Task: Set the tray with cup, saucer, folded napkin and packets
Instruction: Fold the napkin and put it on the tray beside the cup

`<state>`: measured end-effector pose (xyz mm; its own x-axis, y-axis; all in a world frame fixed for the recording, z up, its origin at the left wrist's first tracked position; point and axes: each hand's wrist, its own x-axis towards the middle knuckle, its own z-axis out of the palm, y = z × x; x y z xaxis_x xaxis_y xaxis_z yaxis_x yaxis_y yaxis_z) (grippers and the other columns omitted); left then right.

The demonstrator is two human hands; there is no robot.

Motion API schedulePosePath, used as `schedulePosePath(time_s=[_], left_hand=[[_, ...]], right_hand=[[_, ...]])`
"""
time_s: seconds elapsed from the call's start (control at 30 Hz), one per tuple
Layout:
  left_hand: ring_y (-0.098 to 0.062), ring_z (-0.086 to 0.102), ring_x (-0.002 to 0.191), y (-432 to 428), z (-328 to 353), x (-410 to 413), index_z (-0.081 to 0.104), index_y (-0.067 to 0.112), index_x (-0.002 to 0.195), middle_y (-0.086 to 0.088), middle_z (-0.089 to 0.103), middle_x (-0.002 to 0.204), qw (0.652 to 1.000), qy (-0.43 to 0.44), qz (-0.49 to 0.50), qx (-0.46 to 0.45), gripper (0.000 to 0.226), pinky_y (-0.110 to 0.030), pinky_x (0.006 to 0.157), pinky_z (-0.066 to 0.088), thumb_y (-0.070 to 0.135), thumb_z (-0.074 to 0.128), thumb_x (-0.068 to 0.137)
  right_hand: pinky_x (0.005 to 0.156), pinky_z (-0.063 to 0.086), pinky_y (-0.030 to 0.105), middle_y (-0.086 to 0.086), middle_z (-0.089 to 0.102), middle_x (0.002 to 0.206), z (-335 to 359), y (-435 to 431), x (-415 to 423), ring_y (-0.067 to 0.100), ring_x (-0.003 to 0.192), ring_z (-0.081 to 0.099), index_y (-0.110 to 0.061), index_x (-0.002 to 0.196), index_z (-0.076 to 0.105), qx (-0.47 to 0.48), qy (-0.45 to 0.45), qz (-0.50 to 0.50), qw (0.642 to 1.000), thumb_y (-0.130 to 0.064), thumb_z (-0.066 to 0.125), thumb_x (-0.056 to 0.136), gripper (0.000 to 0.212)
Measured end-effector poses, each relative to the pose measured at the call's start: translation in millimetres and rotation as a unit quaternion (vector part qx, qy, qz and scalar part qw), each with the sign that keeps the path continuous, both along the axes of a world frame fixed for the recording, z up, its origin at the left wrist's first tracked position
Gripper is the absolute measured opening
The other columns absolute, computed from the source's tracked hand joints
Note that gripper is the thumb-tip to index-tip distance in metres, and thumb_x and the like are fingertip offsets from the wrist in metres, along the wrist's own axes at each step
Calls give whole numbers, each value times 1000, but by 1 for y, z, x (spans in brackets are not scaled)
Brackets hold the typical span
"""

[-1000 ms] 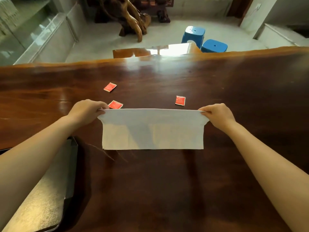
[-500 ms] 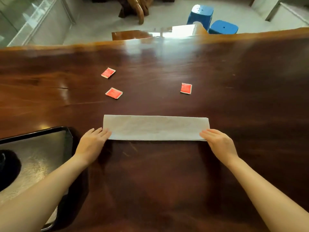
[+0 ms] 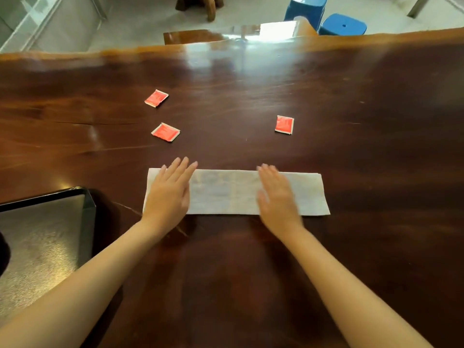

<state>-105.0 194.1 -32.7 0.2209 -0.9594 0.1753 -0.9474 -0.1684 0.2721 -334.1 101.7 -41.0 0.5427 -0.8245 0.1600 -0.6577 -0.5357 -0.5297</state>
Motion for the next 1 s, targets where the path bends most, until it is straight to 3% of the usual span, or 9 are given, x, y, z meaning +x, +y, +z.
schedulePosePath(time_s=[0.1, 0.2, 0.37, 0.53, 0.63, 0.73, 0.87, 0.93, 1.0], left_hand=[[-24, 16, 144, -31, -20, -16, 28, 19, 145, -7, 26, 154, 995, 28, 59, 80, 47, -50, 114, 11, 23, 34, 98], [-17, 5, 146, -23, -49, -5, 17, 26, 147, 0, 14, 158, 985, -8, 91, 145, 54, -49, 115, 3, 44, 21, 96], [-15, 6, 145, -7, -59, 36, 15, 22, 148, 0, 11, 158, 978, -42, 143, 145, 67, -47, 116, 3, 57, 11, 91], [-16, 4, 145, -6, -60, 35, 12, 20, 148, -1, 8, 159, 977, -41, 147, 146, 72, -45, 116, 4, 59, 1, 88], [-15, 3, 145, -7, -62, 37, 10, 20, 148, 0, 7, 159, 977, -42, 150, 148, 70, -45, 116, 2, 58, 4, 90], [-15, 2, 145, -7, -63, 37, 9, 20, 148, -1, 6, 159, 976, -49, 149, 149, 69, -44, 116, 1, 57, 5, 90], [-16, 1, 146, -8, -64, 38, 8, 20, 148, -1, 4, 159, 975, -54, 144, 160, 68, -44, 115, -1, 57, 6, 91], [-17, 0, 146, -9, -62, 38, 7, 20, 148, -2, 3, 159, 971, -60, 146, 182, 67, -45, 115, -2, 55, 8, 92], [-20, 3, 146, -13, -54, 35, 9, 17, 148, -5, 6, 159, 965, -75, 150, 202, 64, -48, 115, 0, 51, 15, 94]], right_hand=[[118, 5, 39, 8, 16, 157, -17, 11, 72, 22, 145, 8, -11, 147, 17, 43, 93, 62, 993, -26, 30, 99, 52], [116, -6, 40, 1, 3, 159, -42, 10, 75, 18, 146, -4, -18, 148, 5, 10, 193, 67, 979, -39, 18, 98, 56], [116, -3, 42, -2, 6, 159, -49, -20, 14, 18, 146, 0, -22, 148, 7, 2, 211, -22, 977, -44, 19, 95, 59], [118, 8, 43, 3, 13, 158, -39, -44, -51, 19, 145, 7, -15, 148, 12, 16, 228, -142, 963, -40, 23, 97, 58], [111, 22, 44, 12, 24, 153, -29, -44, -58, 28, 139, 22, -7, 144, 23, 26, 200, -210, 957, -41, 37, 95, 62], [92, 39, 46, 22, 39, 134, -16, -52, -58, 39, 116, 42, 0, 134, 34, 94, 124, -317, 936, -33, 60, 85, 64], [72, 43, 36, 17, 48, 125, 4, -79, -64, 30, 97, 53, 0, 129, 40, 303, 22, -382, 873, -16, 65, 79, 58], [62, 42, 32, 11, 57, 105, 20, -84, -67, 23, 84, 55, 0, 122, 48, 369, -42, -374, 850, -14, 70, 77, 52], [54, 43, 30, 5, 60, 87, 47, -81, -66, 17, 72, 56, -3, 110, 59, 399, -105, -323, 851, -15, 71, 77, 37]])
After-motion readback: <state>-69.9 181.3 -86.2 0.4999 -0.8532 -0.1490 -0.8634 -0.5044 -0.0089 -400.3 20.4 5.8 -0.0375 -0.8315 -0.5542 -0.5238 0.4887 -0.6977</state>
